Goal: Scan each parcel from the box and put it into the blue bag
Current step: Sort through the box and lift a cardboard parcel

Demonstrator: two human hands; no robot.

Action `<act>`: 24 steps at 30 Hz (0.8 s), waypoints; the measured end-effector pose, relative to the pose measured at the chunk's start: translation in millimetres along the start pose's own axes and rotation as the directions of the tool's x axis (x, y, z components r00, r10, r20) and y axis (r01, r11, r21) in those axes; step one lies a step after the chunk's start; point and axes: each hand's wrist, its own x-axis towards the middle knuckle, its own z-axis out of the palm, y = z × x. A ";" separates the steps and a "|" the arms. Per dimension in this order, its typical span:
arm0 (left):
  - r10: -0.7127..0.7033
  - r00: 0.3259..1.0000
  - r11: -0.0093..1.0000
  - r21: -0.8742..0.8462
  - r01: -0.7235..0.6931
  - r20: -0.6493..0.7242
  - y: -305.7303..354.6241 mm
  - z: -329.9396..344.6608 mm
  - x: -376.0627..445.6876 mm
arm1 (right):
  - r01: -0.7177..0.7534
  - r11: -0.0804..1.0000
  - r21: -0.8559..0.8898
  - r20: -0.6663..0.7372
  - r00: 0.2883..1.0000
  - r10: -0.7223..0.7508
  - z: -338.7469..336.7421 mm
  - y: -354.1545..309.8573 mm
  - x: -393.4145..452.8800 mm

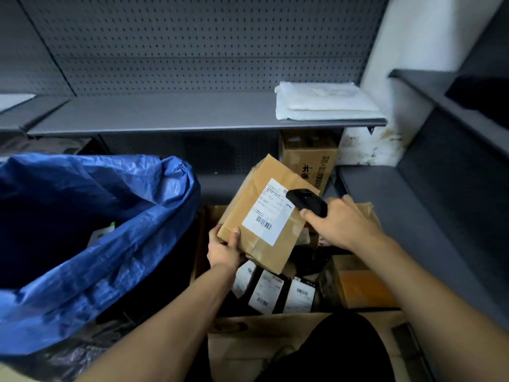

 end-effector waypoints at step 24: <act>0.248 0.966 0.945 0.202 -0.259 0.074 90.2 -0.3 -19.0 | 0.102 0.976 -0.195 -0.010 0.994 -0.106 -24.4 -0.3 -62.2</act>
